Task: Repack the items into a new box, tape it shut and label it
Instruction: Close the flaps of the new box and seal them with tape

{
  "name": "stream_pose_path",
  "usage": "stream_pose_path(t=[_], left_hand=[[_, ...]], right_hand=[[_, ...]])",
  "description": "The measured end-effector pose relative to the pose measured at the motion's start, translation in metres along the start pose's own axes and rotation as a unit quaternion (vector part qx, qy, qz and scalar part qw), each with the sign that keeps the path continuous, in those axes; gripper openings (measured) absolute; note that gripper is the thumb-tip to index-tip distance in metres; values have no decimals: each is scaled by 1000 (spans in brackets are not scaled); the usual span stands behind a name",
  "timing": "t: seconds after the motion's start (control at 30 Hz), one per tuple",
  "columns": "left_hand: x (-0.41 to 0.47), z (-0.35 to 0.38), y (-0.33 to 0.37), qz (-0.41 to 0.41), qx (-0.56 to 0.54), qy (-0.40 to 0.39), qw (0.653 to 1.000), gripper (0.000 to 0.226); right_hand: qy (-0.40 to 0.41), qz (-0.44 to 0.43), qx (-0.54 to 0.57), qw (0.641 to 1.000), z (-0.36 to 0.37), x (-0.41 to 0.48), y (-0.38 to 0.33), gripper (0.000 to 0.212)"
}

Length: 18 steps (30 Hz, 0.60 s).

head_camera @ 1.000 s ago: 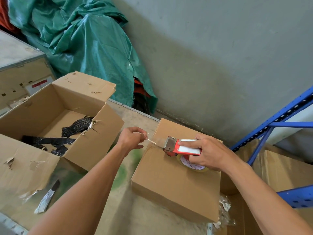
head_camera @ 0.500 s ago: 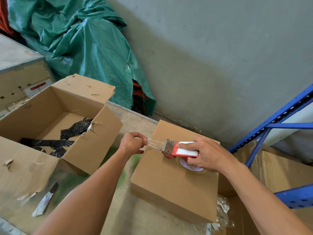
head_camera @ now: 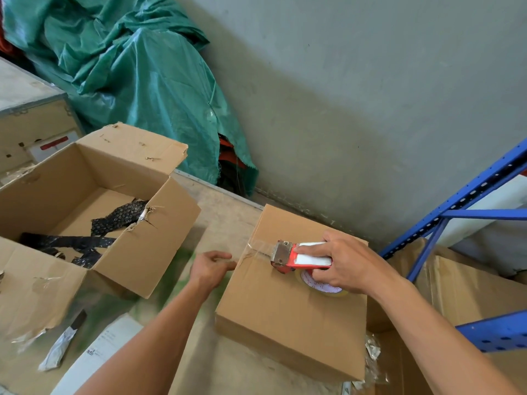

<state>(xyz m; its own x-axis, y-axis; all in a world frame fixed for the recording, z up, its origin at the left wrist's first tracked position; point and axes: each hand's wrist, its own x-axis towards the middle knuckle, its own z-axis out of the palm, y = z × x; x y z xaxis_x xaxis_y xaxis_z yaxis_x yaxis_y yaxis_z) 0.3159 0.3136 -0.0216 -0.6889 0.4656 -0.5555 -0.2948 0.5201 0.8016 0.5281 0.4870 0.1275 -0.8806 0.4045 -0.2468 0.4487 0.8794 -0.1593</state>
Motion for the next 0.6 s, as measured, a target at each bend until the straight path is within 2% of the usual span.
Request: stream_pose_path(t=[0.13, 0.2, 0.27, 0.43, 0.5, 0.6], left_hand=[[-21, -3, 31, 173, 66, 71, 980, 29], [-38, 3, 47, 234, 103, 32, 966, 33], [-52, 11, 46, 264, 150, -30, 952, 35], [-53, 14, 23, 319, 261, -75, 908, 55], [-54, 15, 14, 328, 351, -98, 872, 66], [-55, 18, 6, 352, 461, -83, 810, 81]], right_hand=[[2, 1, 0, 1000, 0, 3, -4, 49], [1, 6, 6, 1000, 0, 4, -5, 51], [-2, 5, 12, 1000, -1, 5, -6, 51], [-4, 7, 36, 999, -5, 2, -2, 51], [-4, 5, 37, 999, -7, 2, -1, 53], [-9, -7, 23, 1000, -9, 1, -3, 56]])
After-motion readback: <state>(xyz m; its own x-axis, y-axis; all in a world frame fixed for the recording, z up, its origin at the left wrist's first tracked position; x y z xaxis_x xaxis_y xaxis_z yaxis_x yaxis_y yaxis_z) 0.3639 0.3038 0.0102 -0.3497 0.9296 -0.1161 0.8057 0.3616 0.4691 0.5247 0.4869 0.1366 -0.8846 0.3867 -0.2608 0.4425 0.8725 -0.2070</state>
